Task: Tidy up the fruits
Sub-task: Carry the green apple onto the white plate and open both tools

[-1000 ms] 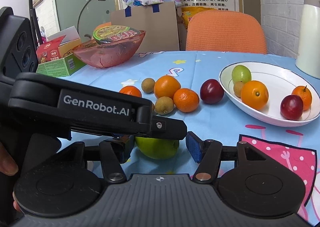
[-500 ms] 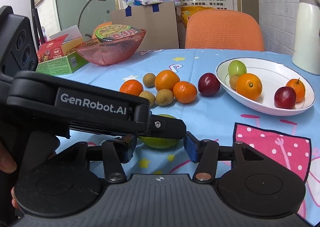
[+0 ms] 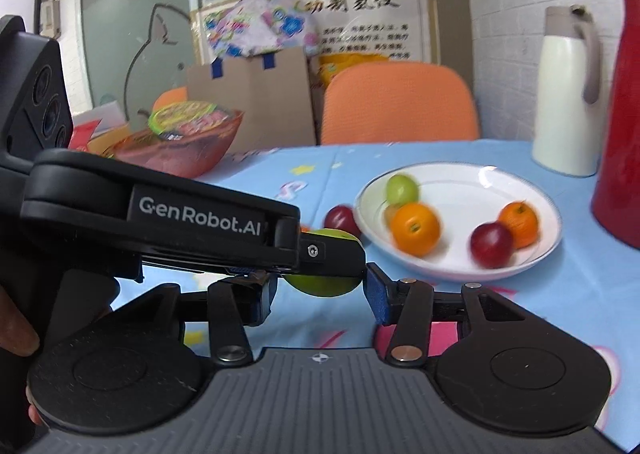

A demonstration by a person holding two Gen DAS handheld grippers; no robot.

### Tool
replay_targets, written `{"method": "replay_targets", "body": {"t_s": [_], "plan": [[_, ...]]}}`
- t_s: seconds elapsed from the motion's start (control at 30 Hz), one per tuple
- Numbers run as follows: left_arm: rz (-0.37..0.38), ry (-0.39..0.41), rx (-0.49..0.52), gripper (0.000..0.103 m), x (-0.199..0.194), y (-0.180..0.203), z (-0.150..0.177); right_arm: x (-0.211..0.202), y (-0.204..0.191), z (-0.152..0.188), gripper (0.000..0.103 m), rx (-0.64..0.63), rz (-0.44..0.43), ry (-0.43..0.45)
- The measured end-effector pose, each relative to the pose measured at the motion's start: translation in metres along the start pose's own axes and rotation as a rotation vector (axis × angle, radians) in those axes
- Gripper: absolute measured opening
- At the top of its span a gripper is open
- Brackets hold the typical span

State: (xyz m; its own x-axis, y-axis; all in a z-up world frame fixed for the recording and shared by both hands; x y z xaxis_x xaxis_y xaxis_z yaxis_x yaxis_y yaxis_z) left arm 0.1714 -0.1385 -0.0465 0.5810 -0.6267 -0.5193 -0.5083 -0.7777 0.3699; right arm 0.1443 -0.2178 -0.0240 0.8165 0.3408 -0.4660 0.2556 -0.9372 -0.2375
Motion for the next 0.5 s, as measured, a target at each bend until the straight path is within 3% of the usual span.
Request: {"method": "replay_targets", "body": {"t_s": [0.27,0.5], "plan": [[0.08,-0.006,0.029,0.077,0.044,0.03,-0.031,0.006,0.042,-0.029,0.081,0.01,0.08,0.064],[0.083,-0.005,0.034,0.077,0.082,0.032,-0.065,0.028,0.074,-0.055,0.081,0.034,0.098,0.103]]}}
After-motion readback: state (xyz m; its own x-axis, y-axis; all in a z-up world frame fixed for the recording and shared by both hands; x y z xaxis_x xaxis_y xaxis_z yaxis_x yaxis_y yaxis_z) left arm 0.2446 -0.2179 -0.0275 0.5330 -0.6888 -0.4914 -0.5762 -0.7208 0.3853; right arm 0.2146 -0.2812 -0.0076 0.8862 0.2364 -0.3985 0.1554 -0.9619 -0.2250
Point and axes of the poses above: each gripper's, at about its wrist camera, not at the fingertips, and x roughly the way its jaws point, y to its right, z to its underside, the point moved 10 cm from there along x, roughly the way its jaws point, and after that the axes turned 8 degrees about x, right-handed, at the moved point
